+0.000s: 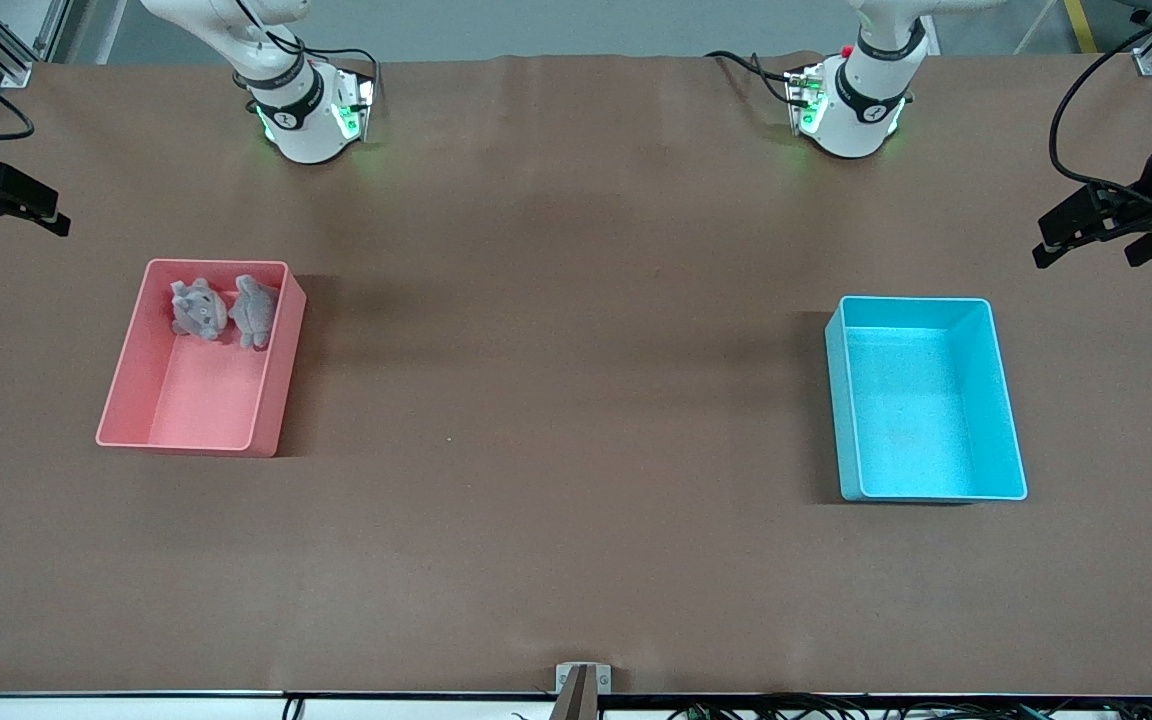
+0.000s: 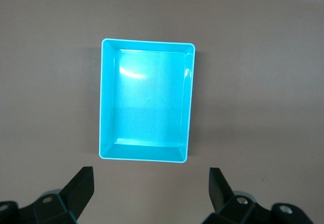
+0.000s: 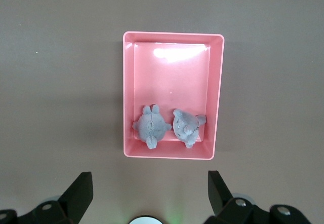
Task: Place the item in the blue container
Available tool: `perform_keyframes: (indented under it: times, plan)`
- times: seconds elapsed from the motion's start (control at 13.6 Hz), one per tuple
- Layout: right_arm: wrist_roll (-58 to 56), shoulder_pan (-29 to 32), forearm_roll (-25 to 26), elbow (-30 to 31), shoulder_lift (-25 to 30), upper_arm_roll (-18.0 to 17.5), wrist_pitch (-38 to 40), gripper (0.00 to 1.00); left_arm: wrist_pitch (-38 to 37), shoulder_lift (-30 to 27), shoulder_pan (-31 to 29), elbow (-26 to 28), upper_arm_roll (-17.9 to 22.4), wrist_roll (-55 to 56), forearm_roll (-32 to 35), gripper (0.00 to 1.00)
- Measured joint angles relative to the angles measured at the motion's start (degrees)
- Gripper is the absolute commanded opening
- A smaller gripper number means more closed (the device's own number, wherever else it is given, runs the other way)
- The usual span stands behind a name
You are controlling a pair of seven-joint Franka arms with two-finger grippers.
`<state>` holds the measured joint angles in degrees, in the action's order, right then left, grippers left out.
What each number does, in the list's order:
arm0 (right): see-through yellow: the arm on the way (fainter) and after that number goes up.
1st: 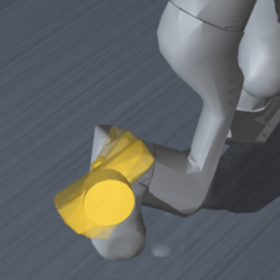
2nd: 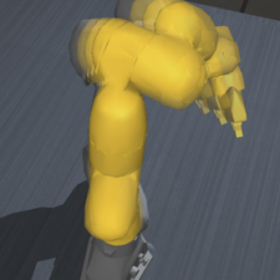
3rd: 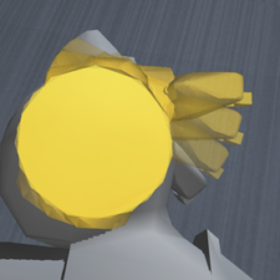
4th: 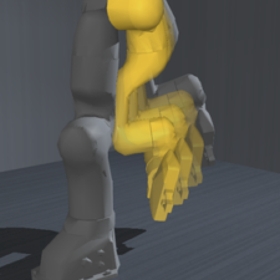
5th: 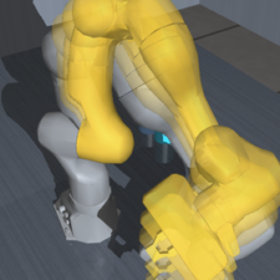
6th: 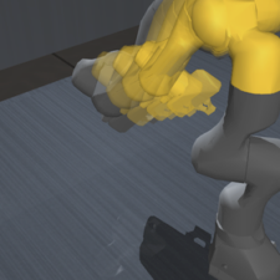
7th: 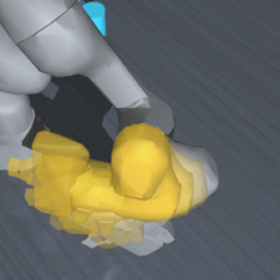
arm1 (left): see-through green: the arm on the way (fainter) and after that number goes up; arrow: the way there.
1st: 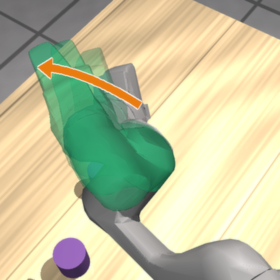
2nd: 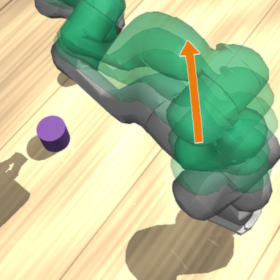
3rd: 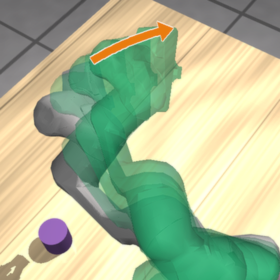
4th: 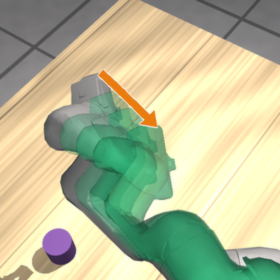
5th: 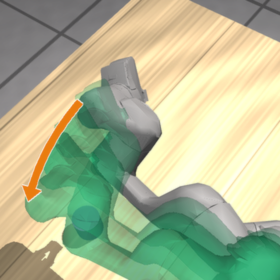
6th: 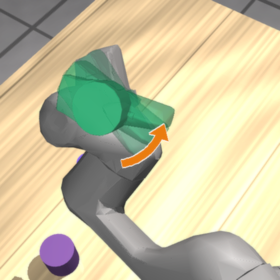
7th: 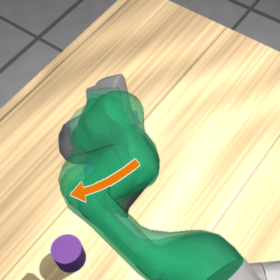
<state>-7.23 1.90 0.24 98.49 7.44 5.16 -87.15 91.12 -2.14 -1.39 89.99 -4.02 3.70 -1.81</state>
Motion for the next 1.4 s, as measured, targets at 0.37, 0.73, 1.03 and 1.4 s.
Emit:
perform_keyframes:
  times: [0.37,0.73,1.03,1.4]
  plan:
    - [0.0,0.0,0.01,0.0,0.0,0.0,0.01,1.0,0.0,0.0,0.0,0.0,0.0,0.0,0.0,1.0]
    - [0.0,0.0,0.01,-0.14,0.0,0.0,0.01,1.0,0.0,0.0,0.0,0.0,0.0,0.0,0.0,1.0]
    - [0.0,0.1,0.11,-0.75,-0.64,0.01,-0.04,1.0,0.0,0.0,0.0,0.0,0.0,0.0,0.0,1.0]
    - [-0.08,2.17,0.16,-1.08,-10.21,0.57,-4.27,1.0,0.0,0.01,0.0,-0.06,0.0,0.0,0.0,1.0]
